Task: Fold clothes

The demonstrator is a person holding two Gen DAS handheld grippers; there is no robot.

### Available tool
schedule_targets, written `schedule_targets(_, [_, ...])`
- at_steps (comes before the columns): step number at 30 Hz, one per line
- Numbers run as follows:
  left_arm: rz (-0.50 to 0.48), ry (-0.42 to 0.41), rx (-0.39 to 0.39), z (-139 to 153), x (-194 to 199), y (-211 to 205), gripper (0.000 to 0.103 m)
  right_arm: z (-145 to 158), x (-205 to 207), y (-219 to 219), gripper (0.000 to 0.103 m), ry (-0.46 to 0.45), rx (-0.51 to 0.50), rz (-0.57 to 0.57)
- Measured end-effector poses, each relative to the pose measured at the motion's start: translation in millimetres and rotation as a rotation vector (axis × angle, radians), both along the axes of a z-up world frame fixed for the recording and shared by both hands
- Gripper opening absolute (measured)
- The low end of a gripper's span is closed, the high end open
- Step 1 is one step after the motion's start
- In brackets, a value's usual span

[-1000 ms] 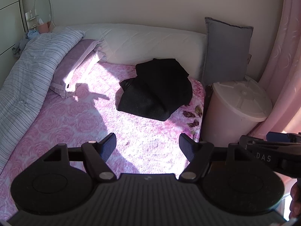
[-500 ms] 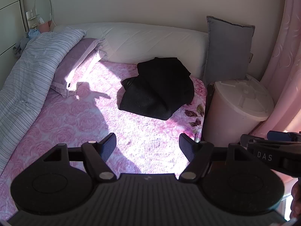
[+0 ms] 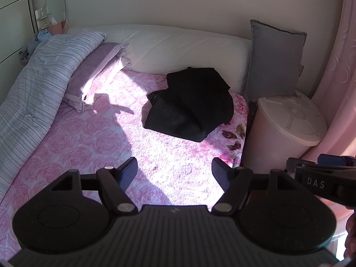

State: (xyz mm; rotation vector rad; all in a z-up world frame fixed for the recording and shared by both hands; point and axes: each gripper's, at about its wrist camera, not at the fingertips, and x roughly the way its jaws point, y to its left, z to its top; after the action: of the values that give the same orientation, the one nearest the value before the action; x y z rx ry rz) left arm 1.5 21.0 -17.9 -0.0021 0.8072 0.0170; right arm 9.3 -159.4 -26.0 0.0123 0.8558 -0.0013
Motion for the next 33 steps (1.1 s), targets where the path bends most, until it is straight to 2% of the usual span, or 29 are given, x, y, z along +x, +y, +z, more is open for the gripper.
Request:
schedule_targets(7, [-0.01, 0.003, -0.008, 0.2, 2.9, 1.9, 0.07, -0.1, 5.3, 0.8, 0.063, 0.002, 0.001, 0.001])
schedule_targets(24, [0.046, 0.006, -0.023, -2.5, 24.8, 21.5, 0.07, -1.1, 32.6, 11.0, 0.063, -0.015, 0.0, 0.054])
schedule_targets(33, [0.041, 0.048, -0.035, -19.0, 63.4, 13.6, 0.07, -0.5, 56.9, -9.9, 0.063, -0.118, 0.02, 0.075])
